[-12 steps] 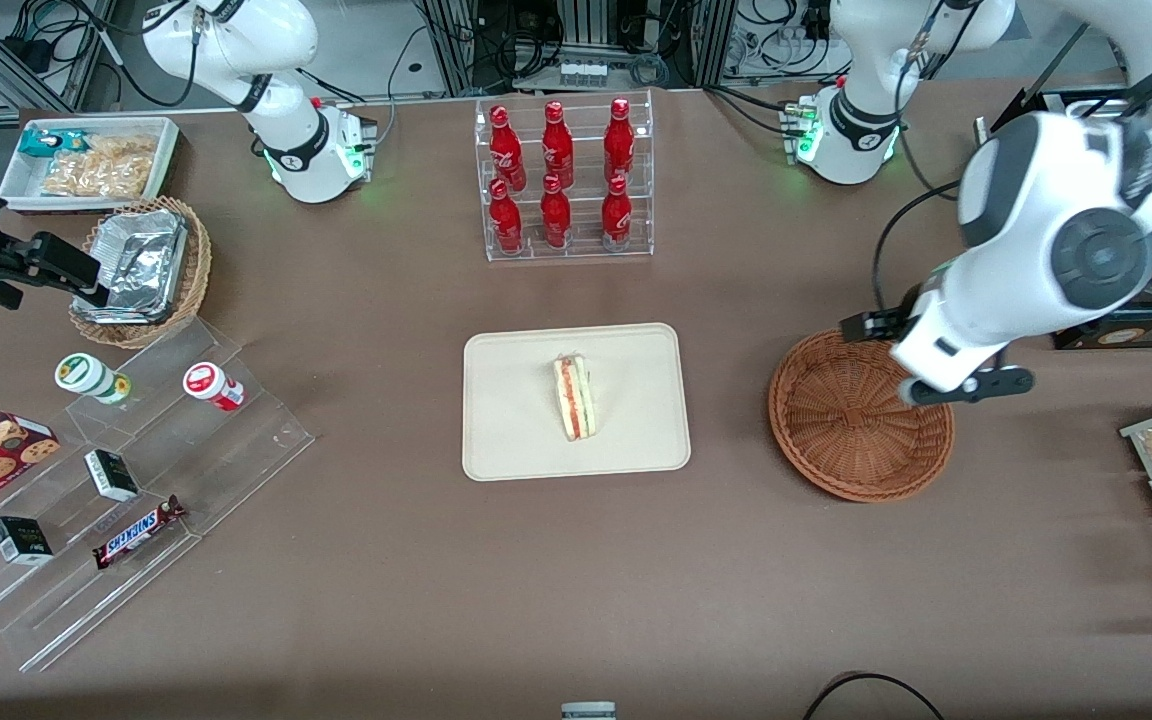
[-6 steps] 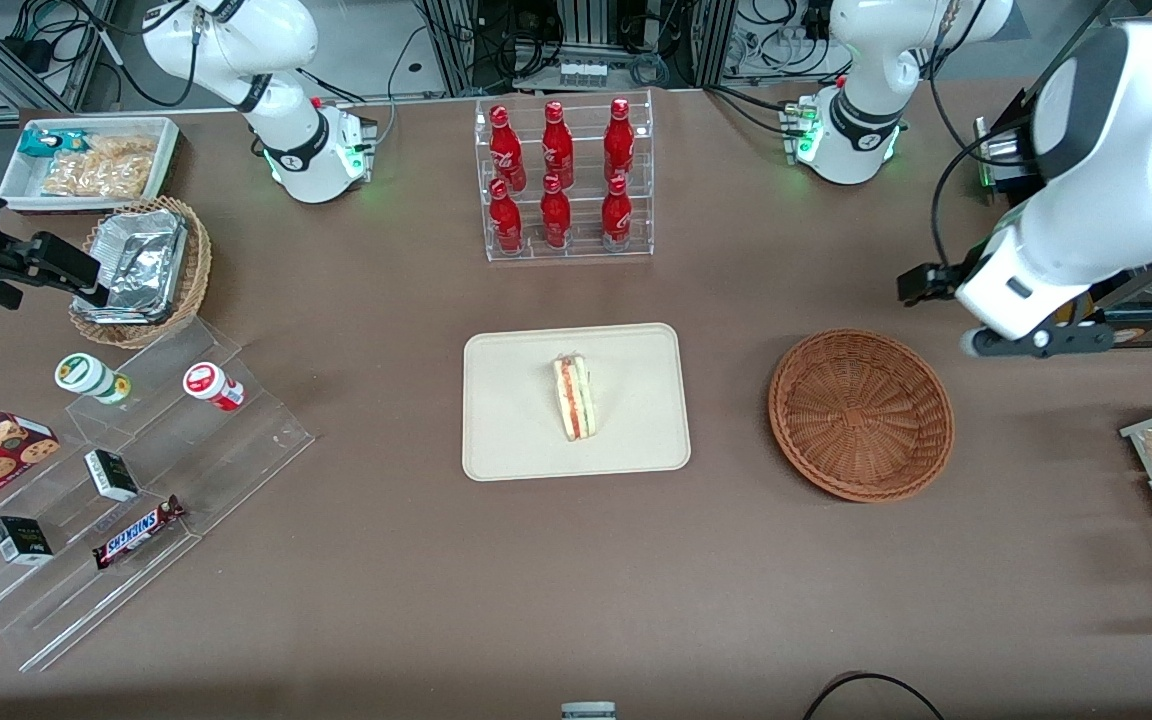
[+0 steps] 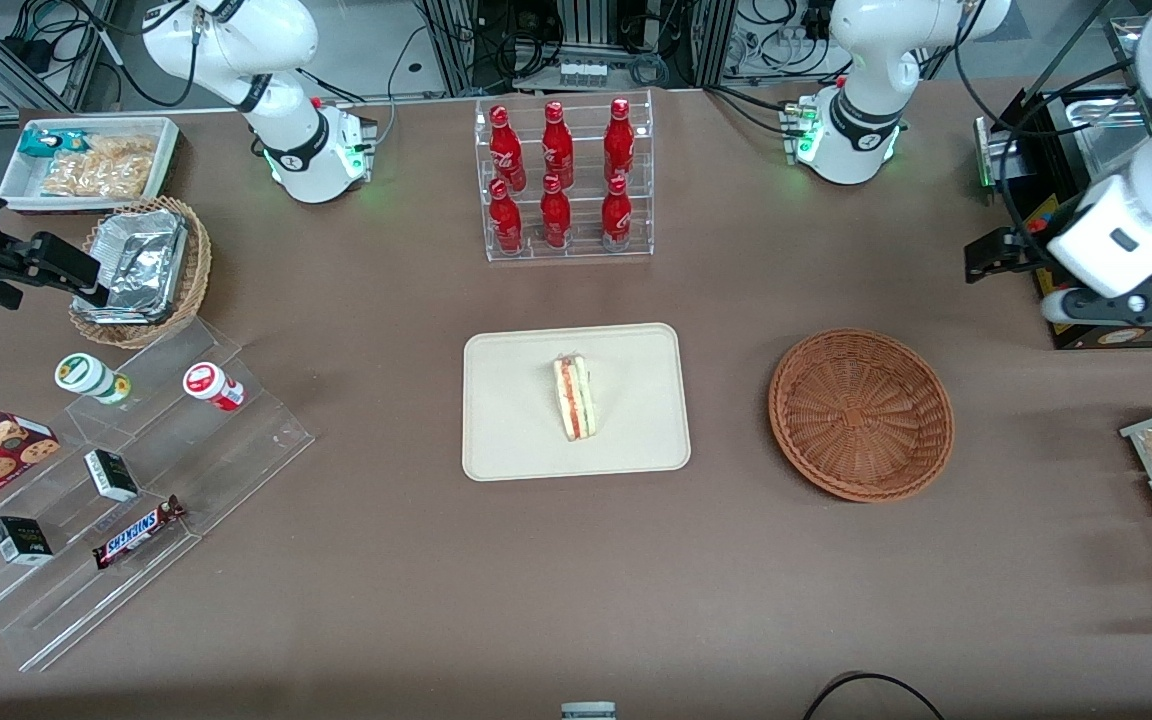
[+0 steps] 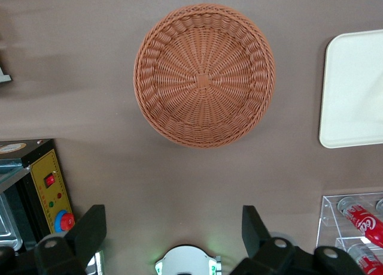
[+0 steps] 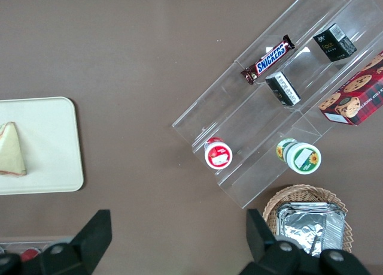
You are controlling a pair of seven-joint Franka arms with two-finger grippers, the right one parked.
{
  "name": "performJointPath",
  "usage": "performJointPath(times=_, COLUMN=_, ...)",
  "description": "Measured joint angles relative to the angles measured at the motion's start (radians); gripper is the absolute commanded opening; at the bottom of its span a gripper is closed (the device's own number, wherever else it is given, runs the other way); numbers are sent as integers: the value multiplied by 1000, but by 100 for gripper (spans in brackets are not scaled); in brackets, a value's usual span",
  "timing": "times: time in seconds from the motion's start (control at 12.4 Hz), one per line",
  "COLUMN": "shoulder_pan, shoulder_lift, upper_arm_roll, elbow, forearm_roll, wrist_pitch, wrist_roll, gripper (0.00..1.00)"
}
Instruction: Place sandwich from basket to tray
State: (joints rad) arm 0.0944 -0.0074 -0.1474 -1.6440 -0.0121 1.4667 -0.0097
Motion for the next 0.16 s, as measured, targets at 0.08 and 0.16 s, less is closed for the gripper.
performJointPath(times=0.08, shoulder_pan=0, shoulder_lift=0, upper_arm_roll=9, elbow=3, forearm_roll=-3, wrist_pitch=6, wrist_roll=3, gripper=100)
performJointPath(times=0.16, shoulder_pan=0, shoulder_lift=0, upper_arm_roll=14, elbow=3, forearm_roll=-4, wrist_pitch=13, wrist_roll=3, gripper=100)
